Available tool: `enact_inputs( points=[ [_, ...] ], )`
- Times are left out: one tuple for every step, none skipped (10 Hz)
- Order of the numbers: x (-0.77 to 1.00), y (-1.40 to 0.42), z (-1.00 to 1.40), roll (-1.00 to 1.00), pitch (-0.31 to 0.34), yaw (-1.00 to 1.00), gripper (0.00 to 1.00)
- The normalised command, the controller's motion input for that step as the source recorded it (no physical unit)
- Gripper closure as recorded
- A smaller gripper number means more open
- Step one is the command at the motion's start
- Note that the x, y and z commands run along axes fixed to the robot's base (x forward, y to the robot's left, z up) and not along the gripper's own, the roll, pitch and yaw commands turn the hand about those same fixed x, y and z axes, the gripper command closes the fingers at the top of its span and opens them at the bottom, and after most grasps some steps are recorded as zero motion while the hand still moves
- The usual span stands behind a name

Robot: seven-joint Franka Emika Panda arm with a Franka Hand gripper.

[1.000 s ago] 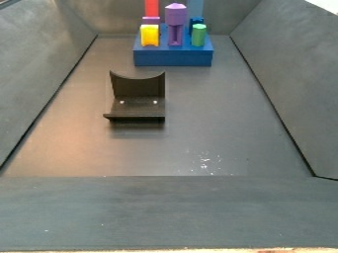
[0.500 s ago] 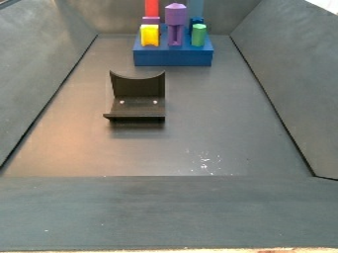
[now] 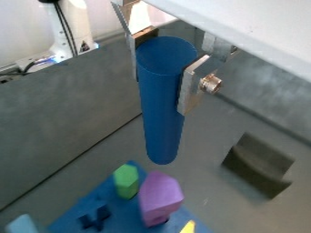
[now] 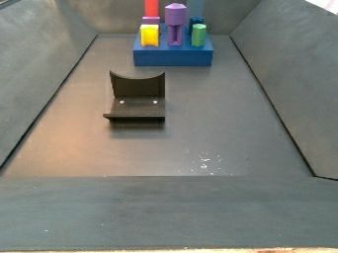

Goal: Pick up the round object. Move up. Place the round object on the fixture. Regrasp the round object. Move to above the board. Insert the round object.
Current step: Move to above the board, then insert the round object.

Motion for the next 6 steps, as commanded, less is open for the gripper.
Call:
enact_inputs(
  points=[
    [-0.06,0.01,-0.01,-0.38,-0.047,-0.03,1.00],
    [-0.05,0.01,0.00,-0.23,-0.037,-0.02,1.00],
    [0.00,0.00,0.00,-0.02,0.000,0.00,1.00],
    [0.00,0.00,0.00,-0.01,0.000,0.00,1.00],
    [0.06,-0.05,0.00,-0.08,0.000,0.07,1.00],
    [0.17,-0.29,-0.08,-0.16,0.000,0.09,1.00]
  ],
)
